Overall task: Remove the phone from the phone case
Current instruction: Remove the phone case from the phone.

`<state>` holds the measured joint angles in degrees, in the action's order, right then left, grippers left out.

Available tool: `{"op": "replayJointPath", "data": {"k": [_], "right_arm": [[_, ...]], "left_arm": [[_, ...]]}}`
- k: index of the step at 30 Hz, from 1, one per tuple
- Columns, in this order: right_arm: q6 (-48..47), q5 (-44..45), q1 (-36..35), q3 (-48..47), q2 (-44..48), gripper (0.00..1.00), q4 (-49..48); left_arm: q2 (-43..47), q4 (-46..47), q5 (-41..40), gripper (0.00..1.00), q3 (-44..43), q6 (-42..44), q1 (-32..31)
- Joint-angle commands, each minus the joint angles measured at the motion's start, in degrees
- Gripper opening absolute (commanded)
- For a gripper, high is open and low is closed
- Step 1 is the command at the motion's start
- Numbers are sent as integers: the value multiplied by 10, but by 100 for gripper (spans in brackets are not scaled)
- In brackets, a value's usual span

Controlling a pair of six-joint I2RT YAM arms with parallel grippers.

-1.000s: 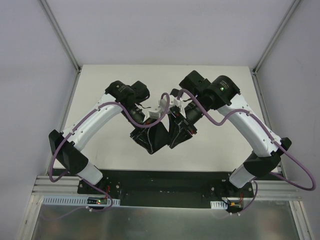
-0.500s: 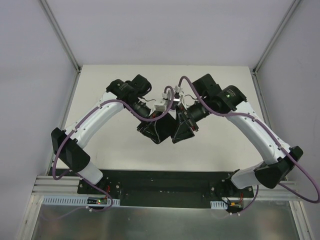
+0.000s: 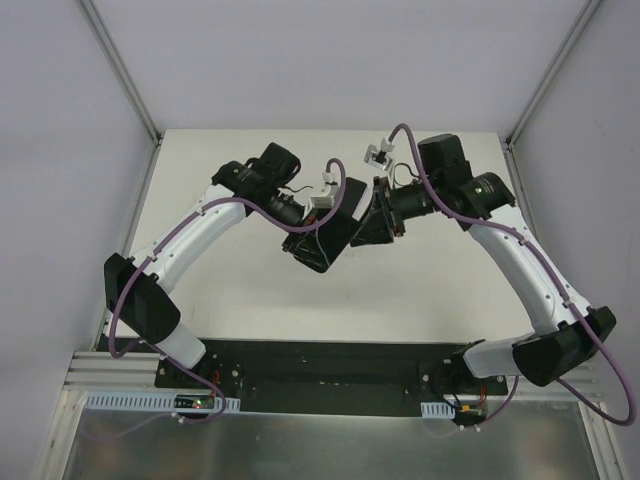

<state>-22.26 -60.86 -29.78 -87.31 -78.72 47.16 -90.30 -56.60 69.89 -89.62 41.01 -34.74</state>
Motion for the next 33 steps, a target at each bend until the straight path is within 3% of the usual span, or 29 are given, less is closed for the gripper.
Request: {"op": "replayJointPath", "data": {"k": [1,9,17,20,22,24,29,33], "right_arm": [[52,16,36,6,33,37,-89],[96,22,56,34,41,38,-151],[157,14,55,77,34,38,-233],[172,14,53,90,31,29,-254],[171,8,53,96,29,10,-264],[166,-28,56,101,27,0,-274],[150,-191,52,87,13,0,-289],[38,-261,29,13,-11,0,-142]], "left_arm": [[40,20,61,0,16,-10,-2],[38,55,68,0,21,-57,-1],[30,140,45,0,20,-155,-2],[25,168,34,0,19,-189,-2],[21,177,35,0,16,-198,-2],[22,178,55,0,17,-187,-2],[21,180,118,0,37,-126,9],[12,179,146,0,41,-102,14]]}}
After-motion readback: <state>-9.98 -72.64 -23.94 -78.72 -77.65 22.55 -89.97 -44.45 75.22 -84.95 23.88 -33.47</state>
